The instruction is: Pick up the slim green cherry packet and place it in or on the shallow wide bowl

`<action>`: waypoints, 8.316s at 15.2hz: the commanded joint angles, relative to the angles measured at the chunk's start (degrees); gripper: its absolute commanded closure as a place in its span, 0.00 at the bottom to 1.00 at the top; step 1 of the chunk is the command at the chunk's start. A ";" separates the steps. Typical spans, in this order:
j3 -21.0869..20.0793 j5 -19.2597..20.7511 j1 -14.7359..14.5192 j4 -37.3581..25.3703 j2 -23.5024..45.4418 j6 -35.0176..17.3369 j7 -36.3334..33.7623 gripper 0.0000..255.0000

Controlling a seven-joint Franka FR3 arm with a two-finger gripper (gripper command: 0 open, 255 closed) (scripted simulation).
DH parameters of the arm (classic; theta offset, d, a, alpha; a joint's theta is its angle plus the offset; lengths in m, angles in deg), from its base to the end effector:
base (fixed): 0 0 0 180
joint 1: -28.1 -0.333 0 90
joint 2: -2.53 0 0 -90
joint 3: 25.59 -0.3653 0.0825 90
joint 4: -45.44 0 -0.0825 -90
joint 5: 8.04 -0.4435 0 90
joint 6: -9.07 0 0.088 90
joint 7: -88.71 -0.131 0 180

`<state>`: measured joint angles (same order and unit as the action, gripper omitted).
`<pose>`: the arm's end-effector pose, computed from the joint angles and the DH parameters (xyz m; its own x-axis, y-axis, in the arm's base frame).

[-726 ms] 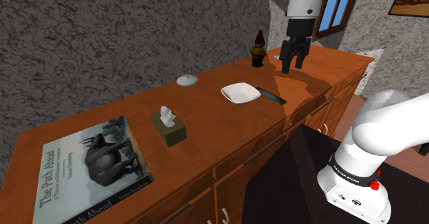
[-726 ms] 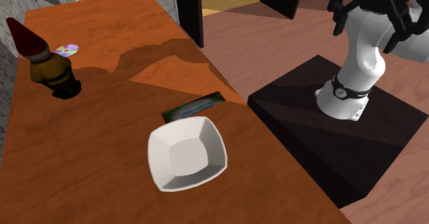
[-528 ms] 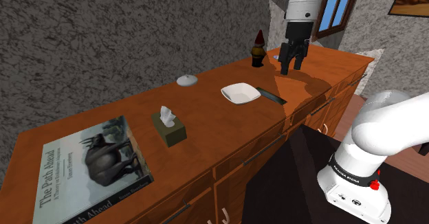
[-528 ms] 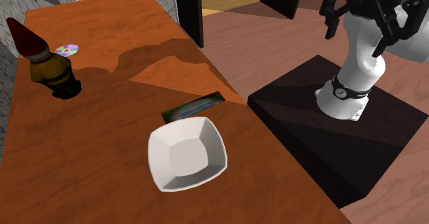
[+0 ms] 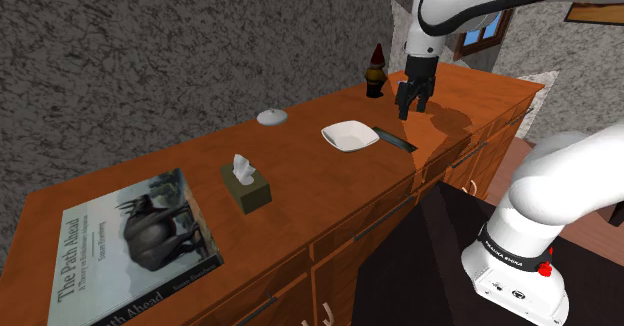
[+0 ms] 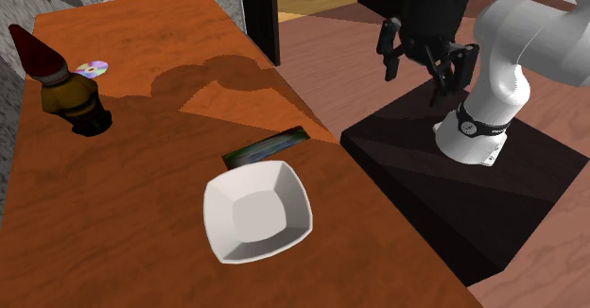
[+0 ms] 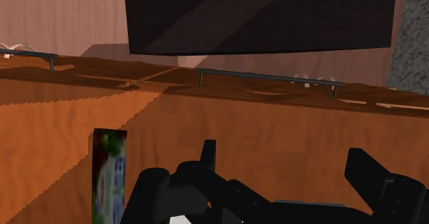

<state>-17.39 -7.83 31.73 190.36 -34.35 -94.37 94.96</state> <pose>0.3638 -0.0784 0.4758 0.9953 -0.0607 -0.0753 -0.0675 -0.9936 -0.0909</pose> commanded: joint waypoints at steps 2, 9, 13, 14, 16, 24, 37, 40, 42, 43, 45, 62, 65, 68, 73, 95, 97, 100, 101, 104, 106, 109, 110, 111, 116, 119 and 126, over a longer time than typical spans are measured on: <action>1.84 1.25 0.80 0.25 4.84 -5.68 1.93 0.00; 6.39 2.46 2.18 -1.99 18.08 -17.86 6.86 0.00; 8.77 1.53 2.69 -4.97 26.50 -23.91 10.16 0.00; 9.30 1.07 2.82 -5.90 28.67 -25.28 11.06 0.00; 10.26 -0.13 3.11 -7.98 33.05 -27.81 12.98 0.00; 11.50 -7.33 6.22 -19.12 50.78 -34.92 21.25 0.00; 9.62 -11.74 8.79 -22.60 60.01 -40.59 24.84 0.00; 9.62 -11.74 8.79 -22.60 60.01 -40.59 24.84 0.00; 9.63 -11.73 8.78 -22.60 60.00 -40.59 24.84 0.00; 9.63 -11.73 8.78 -22.60 60.00 -40.59 24.84 1.00; 9.62 -11.74 8.79 -22.61 60.02 -40.59 24.84 1.00; 11.46 -8.44 7.43 -23.06 53.98 -34.43 22.62 1.00; 11.86 -7.52 7.13 -23.45 52.32 -32.49 22.00 1.00; 12.20 -6.64 6.87 -23.95 50.73 -30.51 21.41 1.00; 12.62 -5.30 6.53 -25.05 48.27 -27.13 20.51 1.00; 5.69 -5.99 -3.34 -37.18 57.21 -24.04 3.46 1.00; 5.56 -6.28 -3.25 -36.73 58.05 -25.30 3.64 1.00; 5.35 -6.73 -3.10 -36.15 59.37 -27.16 3.93 1.00; 5.28 -6.89 -3.05 -35.98 59.83 -27.78 4.03 1.00; 5.03 -7.36 -2.87 -35.56 61.26 -29.59 4.33 1.00; 5.00 -7.42 -2.85 -35.52 61.43 -29.80 4.36 1.00; 5.00 -7.42 -2.85 -35.52 61.43 -29.80 4.36 1.00; 5.00 -7.42 -2.85 -35.52 61.43 -29.80 4.36 1.00; 5.00 -7.42 -2.85 -35.52 61.43 -29.80 4.36 1.00; 5.00 -7.39 -2.91 -35.53 61.34 -29.70 4.28 0.00; 5.22 -7.02 -3.01 -35.85 60.23 -28.29 4.11 0.00; 5.72 -5.99 -3.38 -37.19 57.15 -23.96 3.44 0.00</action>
<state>-11.69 -13.85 28.35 153.21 22.88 -118.47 98.40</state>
